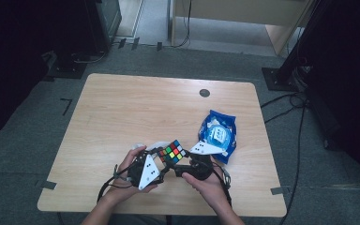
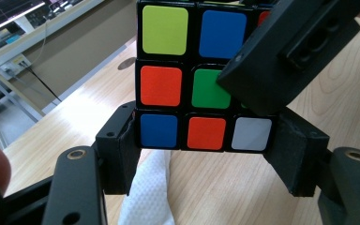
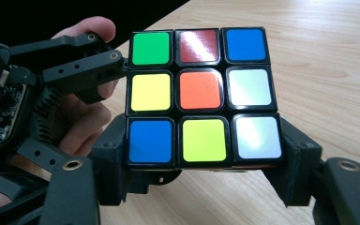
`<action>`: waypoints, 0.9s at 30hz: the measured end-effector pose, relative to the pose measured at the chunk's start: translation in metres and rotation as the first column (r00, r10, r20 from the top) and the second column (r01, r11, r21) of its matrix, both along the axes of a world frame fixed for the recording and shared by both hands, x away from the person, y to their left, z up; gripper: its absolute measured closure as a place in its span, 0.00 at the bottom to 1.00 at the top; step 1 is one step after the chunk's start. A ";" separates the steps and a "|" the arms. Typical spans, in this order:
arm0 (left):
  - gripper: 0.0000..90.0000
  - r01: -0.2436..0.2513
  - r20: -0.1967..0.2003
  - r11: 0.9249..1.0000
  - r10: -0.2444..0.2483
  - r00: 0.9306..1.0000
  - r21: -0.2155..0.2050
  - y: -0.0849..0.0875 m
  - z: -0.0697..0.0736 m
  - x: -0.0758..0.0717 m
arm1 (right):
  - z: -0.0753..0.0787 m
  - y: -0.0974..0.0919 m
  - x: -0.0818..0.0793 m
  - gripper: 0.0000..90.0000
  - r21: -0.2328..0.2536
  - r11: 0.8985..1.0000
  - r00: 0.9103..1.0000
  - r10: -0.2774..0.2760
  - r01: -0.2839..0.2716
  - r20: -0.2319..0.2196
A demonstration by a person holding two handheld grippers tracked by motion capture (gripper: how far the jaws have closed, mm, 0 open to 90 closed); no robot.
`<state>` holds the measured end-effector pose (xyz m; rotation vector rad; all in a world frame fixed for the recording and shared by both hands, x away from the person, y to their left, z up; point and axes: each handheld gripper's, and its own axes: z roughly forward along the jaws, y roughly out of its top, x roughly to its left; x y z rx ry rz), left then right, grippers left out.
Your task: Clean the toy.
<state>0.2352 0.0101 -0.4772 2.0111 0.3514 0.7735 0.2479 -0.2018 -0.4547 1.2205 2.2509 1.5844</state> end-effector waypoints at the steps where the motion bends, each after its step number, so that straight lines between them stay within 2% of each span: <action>1: 0.38 0.003 -0.003 1.000 -0.003 1.000 -0.003 0.001 0.000 0.000 | -0.001 0.000 0.001 0.38 0.008 1.000 1.000 0.001 -0.001 -0.006; 5: 0.38 0.014 -0.018 1.000 -0.014 1.000 -0.014 0.001 -0.001 0.000 | -0.001 -0.005 0.003 0.35 0.069 0.997 0.999 -0.029 0.030 -0.020; 12: 0.38 0.018 -0.036 1.000 -0.019 0.999 -0.026 0.000 -0.001 0.000 | -0.002 -0.014 0.006 0.38 0.177 0.983 0.994 -0.032 0.050 -0.102; 16: 0.37 0.005 -0.040 0.999 -0.006 0.999 -0.032 -0.004 -0.001 -0.001 | -0.002 -0.011 0.004 0.39 0.154 0.986 0.994 -0.051 0.065 -0.095; 18: 0.36 0.003 -0.035 0.999 -0.004 0.999 -0.036 -0.006 0.000 -0.002 | -0.001 -0.008 0.003 0.39 0.141 0.988 0.995 -0.042 0.055 -0.096; 20: 0.37 -0.010 -0.030 1.000 0.009 0.999 -0.018 -0.007 0.000 -0.003 | -0.001 -0.001 0.000 0.38 0.107 0.994 0.997 -0.032 0.040 -0.075; 22: 0.38 -0.008 -0.040 1.000 0.007 0.999 -0.027 -0.005 0.000 -0.002 | -0.001 0.003 -0.002 0.38 0.090 0.995 0.997 -0.041 0.047 -0.064; 24: 0.38 -0.009 -0.060 0.999 0.006 0.998 -0.048 0.001 0.002 0.001 | -0.002 0.003 0.000 0.38 0.113 0.993 0.997 -0.034 0.042 -0.071; 27: 0.38 -0.038 -0.080 0.997 0.033 0.996 -0.068 0.014 0.004 0.007 | 0.003 0.001 -0.001 0.34 0.178 0.983 0.999 -0.040 0.046 -0.037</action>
